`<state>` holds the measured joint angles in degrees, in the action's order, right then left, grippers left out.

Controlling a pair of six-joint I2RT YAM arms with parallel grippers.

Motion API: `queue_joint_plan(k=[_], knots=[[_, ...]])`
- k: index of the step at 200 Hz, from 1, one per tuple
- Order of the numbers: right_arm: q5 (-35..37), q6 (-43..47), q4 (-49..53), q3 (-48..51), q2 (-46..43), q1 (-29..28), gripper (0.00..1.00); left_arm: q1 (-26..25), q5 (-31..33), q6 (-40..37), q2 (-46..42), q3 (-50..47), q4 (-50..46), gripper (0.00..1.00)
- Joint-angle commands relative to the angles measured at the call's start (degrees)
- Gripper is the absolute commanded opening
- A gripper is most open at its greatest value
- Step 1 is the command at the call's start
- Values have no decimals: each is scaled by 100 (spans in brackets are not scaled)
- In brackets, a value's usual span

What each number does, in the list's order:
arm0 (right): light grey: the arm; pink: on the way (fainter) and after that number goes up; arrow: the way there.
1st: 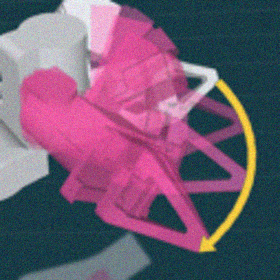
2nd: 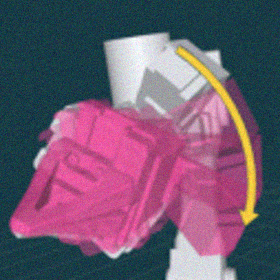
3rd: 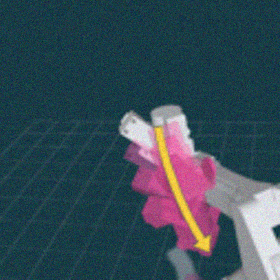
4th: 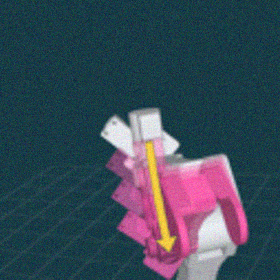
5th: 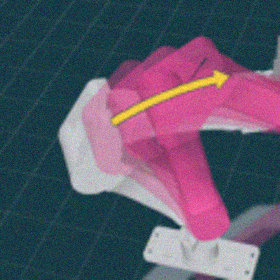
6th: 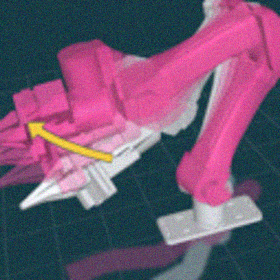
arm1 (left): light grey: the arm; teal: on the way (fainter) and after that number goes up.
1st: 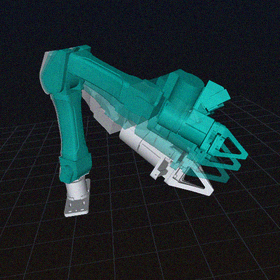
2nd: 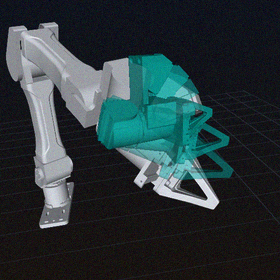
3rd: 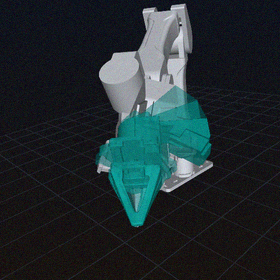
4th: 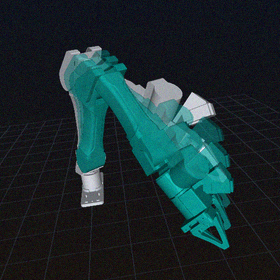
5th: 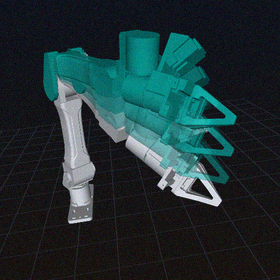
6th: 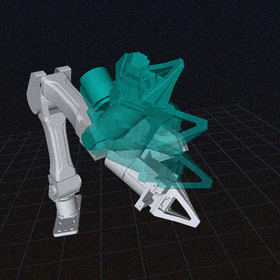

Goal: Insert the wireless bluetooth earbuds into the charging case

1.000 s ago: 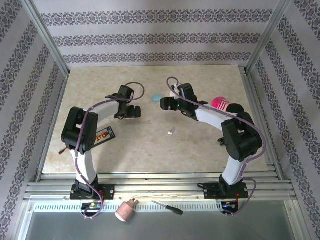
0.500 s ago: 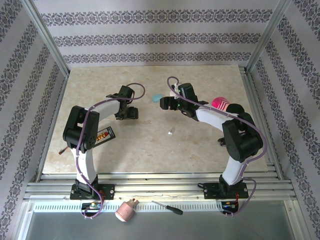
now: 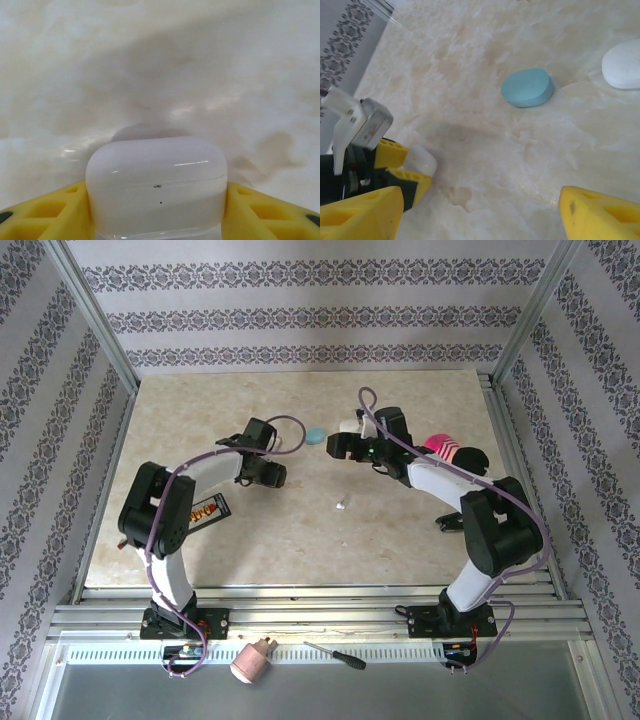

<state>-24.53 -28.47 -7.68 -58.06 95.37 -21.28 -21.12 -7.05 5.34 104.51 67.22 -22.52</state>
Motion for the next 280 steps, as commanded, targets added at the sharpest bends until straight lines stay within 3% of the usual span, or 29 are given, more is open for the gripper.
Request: queue_joint_plan(k=[1, 78, 176, 264, 280], knots=[[-748, -456, -63, 242, -353, 177, 80, -277, -419, -1191, -520, -203, 707, 58], [-2076, -822, 131, 682, -810, 434, 77, -988, -1369, -3498, -1783, -2200, 3939, 58], [-1801, -549, -206, 975, -896, -396, 70, -1088, -1663, -3212, -1836, -2314, 4546, 58], [-1702, -513, -509, 908, -423, -586, 35, -1113, -2326, -2707, -2058, -2390, 4580, 58], [-1734, -469, -524, 940, -438, -564, 25, -1114, -2434, -2643, -2109, -2414, 4577, 58]])
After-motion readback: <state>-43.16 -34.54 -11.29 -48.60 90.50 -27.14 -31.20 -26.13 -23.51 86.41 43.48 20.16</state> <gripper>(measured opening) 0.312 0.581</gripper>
